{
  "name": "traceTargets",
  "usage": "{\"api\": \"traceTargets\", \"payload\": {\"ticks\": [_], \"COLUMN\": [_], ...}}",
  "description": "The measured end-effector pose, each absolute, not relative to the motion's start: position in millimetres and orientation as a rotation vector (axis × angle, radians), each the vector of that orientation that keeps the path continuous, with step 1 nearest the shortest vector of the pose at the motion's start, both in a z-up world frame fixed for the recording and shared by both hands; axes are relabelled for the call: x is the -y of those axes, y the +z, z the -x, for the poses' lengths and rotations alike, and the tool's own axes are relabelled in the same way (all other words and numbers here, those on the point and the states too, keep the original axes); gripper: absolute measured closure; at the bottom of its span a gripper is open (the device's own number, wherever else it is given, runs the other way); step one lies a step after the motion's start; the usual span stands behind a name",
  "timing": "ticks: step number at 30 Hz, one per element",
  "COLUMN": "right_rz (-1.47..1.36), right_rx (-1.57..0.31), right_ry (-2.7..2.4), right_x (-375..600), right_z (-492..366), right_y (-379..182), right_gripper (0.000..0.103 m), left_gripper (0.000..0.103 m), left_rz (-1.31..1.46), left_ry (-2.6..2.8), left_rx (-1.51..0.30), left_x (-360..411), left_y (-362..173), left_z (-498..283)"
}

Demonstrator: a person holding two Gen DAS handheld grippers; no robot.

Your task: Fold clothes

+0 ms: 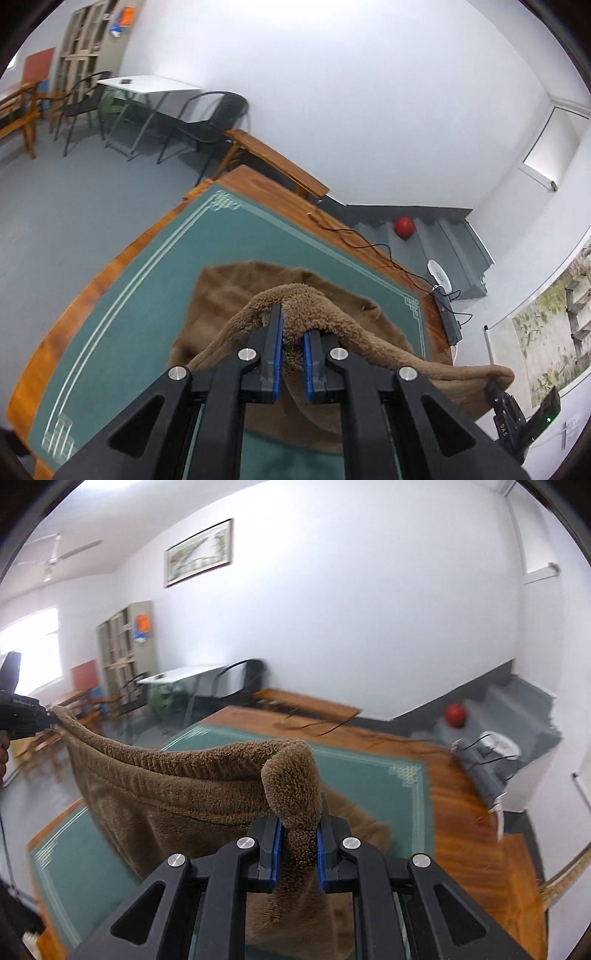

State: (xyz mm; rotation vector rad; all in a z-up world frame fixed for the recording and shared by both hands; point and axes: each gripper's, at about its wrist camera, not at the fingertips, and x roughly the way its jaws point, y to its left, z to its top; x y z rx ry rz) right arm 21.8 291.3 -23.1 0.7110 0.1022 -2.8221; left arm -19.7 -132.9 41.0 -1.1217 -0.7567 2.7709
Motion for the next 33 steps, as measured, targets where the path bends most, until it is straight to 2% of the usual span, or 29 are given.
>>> {"api": "traceTargets", "payload": {"ticks": [4,12,18,29,32,33], "right_rz": [-0.742,-0.922,-1.060,-1.359,-1.422,-1.441], "right_rx": [-0.048,0.050,0.032,0.013,-0.009,-0.004], "right_ry": [-2.927,-3.016,-3.015,-2.964,-2.943,-2.929], "right_x": [-305,-311,-303,-308,-308,-309], "right_z": [23,108,146,200,203,205], "right_y": [-22,-62,-103,-173,-183,-186], "right_gripper": [0.088,0.088,0.088,0.088,0.087,0.087], "left_gripper": [0.093,0.093,0.093,0.091,0.084,0.077], "left_rz": [1.159,1.320,1.440,1.648,1.717,1.727], "left_ry": [2.728,2.666,2.639,2.580,2.557,2.550], "left_rx": [0.715,0.704,0.690,0.569,0.492,0.476], "left_x": [117,97,94,75,71,71], "left_y": [34,-30,-81,-149,-163,-164], "left_z": [91,206,261,313,317,317]}}
